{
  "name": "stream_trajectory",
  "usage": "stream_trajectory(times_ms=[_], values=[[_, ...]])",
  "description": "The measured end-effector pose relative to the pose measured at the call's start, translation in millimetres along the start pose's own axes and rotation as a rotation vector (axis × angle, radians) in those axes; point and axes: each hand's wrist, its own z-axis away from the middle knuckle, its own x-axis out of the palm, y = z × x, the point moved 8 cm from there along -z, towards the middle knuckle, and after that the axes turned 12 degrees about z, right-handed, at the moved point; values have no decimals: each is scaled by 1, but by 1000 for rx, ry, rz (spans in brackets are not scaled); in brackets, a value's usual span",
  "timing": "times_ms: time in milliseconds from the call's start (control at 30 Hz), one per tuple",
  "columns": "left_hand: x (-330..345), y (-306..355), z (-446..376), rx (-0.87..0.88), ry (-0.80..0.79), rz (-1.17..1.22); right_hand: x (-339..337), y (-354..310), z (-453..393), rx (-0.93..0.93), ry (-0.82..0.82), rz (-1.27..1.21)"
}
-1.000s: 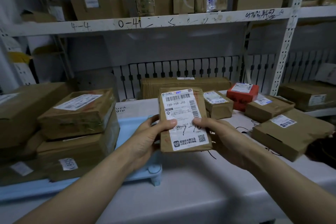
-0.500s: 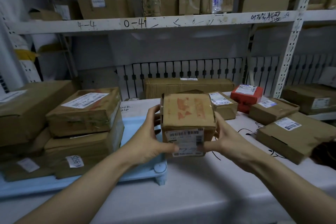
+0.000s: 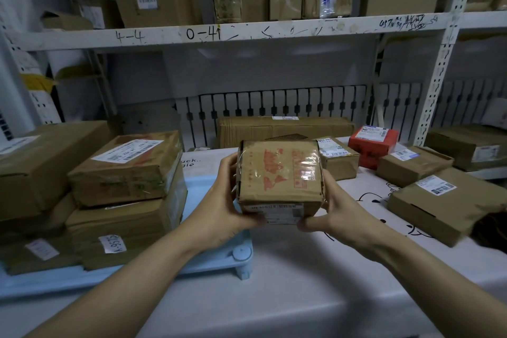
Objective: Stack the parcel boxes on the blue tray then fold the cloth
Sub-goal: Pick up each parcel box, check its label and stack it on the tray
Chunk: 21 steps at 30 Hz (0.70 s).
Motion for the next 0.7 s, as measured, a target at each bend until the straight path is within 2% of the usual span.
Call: stream_trajectory(times_ms=[200,400,533,700], values=[[-1,-6,-2,-12,12,13,-1,3,-4,-23,33,-10],[-8,-9,-7,-42,112,-16,-11,6,-5,-56,147,-61],[-12,3,-9,15,210,-125,-22,2,-3,-71,267,52],[-5,20,-12,119,218,-370,-31,-8,1,-101,364,211]])
